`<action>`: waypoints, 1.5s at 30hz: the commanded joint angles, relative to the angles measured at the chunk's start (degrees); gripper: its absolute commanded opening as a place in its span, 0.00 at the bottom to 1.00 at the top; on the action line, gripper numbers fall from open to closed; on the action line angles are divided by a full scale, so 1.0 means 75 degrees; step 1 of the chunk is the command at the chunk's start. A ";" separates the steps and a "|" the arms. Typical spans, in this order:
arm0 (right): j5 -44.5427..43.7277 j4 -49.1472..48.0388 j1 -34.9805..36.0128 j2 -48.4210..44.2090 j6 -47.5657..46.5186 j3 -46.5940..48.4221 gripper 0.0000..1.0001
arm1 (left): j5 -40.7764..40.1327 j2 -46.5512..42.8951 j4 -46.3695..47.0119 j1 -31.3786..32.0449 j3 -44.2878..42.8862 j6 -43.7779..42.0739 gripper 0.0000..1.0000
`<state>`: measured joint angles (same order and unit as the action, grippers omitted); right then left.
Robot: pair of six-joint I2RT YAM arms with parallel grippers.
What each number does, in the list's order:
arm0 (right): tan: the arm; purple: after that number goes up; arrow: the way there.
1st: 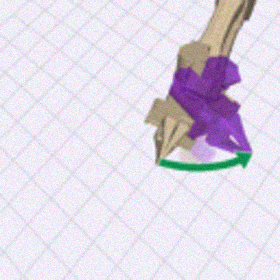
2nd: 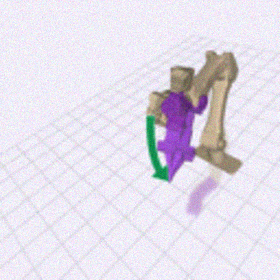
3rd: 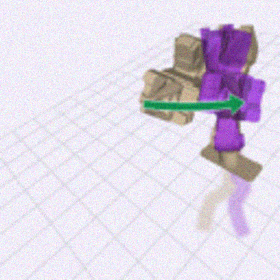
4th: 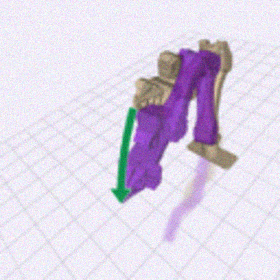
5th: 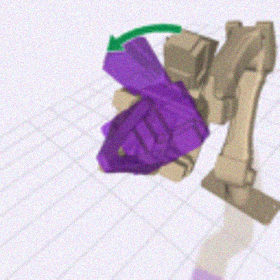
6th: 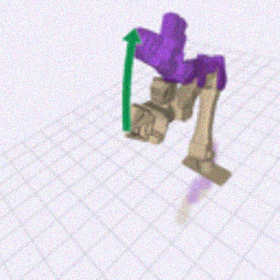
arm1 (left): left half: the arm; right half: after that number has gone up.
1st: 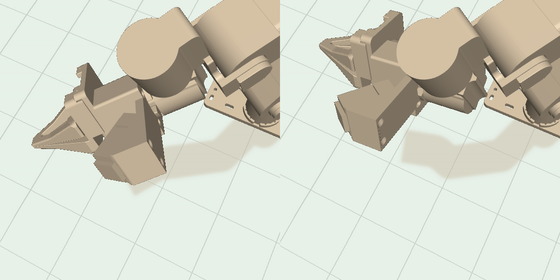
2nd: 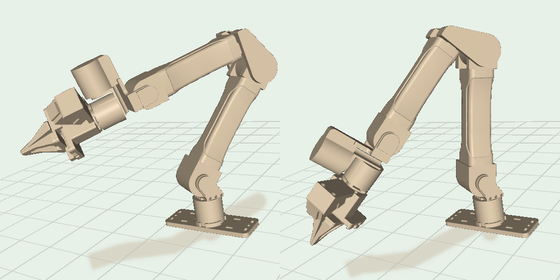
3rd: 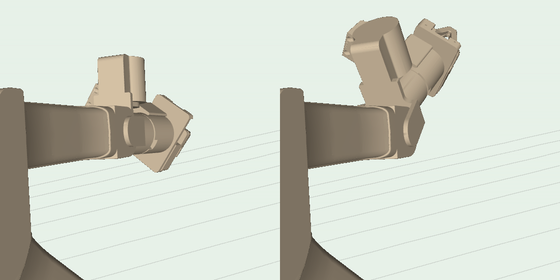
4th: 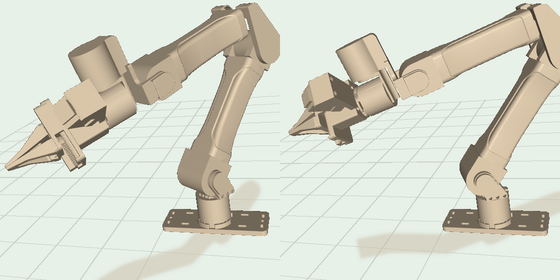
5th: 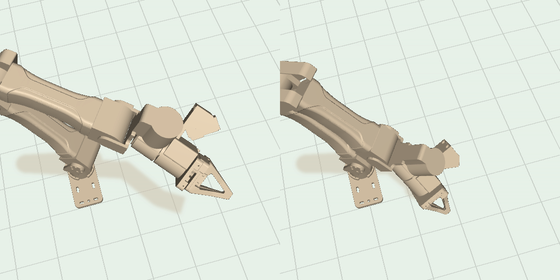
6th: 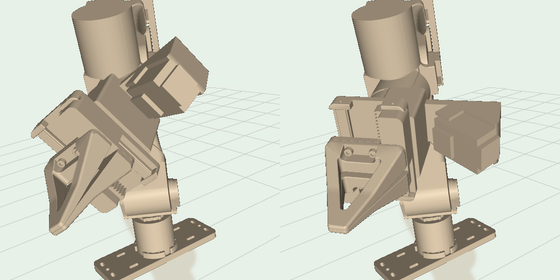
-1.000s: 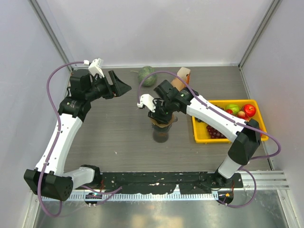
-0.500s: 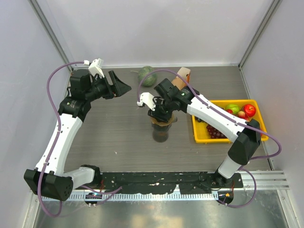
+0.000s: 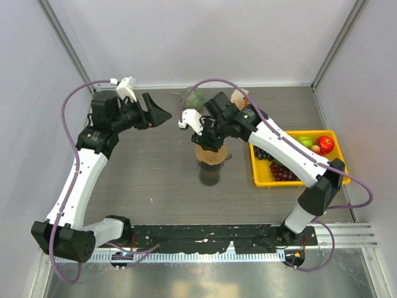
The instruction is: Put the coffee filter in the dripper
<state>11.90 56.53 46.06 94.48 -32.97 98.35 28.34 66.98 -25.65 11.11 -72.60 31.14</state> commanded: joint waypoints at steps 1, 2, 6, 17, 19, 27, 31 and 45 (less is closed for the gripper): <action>0.0218 -0.0154 -0.0153 -0.0538 0.0177 0.0750 0.44 | 0.0136 -0.0060 0.0022 -0.0052 -0.0128 -0.0365 0.77; 0.0229 -0.0213 -0.0188 -0.0585 0.0201 0.0878 0.44 | 0.0124 -0.0048 -0.0048 -0.0052 -0.0175 -0.0447 0.77; 0.0334 -0.0716 -0.0645 -0.0725 0.0469 0.1171 0.45 | 0.0124 -0.0013 -0.0411 -0.0052 -0.0491 -0.0916 0.78; 0.1342 -0.2064 -0.2869 -0.1556 0.2180 0.0494 0.45 | 0.0100 0.0362 -0.1746 -0.0204 -0.1663 -0.2463 0.91; 0.1308 -0.2286 -0.3198 -0.1849 0.2380 0.0002 0.45 | 0.0159 0.0502 -0.2086 -0.0216 -0.1886 -0.2756 1.00; 0.1636 -0.3131 -0.4699 -0.2998 0.3574 -0.2434 0.52 | 0.0124 0.1229 -0.3516 -0.0310 -0.2577 -0.3576 0.99; 0.1718 -0.3448 -0.5192 -0.3409 0.3903 -0.3325 0.62 | -0.0250 0.1464 -0.3799 -0.0345 -0.2509 -0.3893 0.99; 0.1120 -0.4010 -0.5368 -0.5423 0.3939 -0.5658 0.95 | -0.2113 0.0141 -0.2498 -0.0369 0.0514 -0.4022 1.00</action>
<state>21.93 29.85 5.98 58.06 -4.12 58.65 18.83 73.12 -49.47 8.69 -72.79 1.54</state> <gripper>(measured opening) 0.956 0.994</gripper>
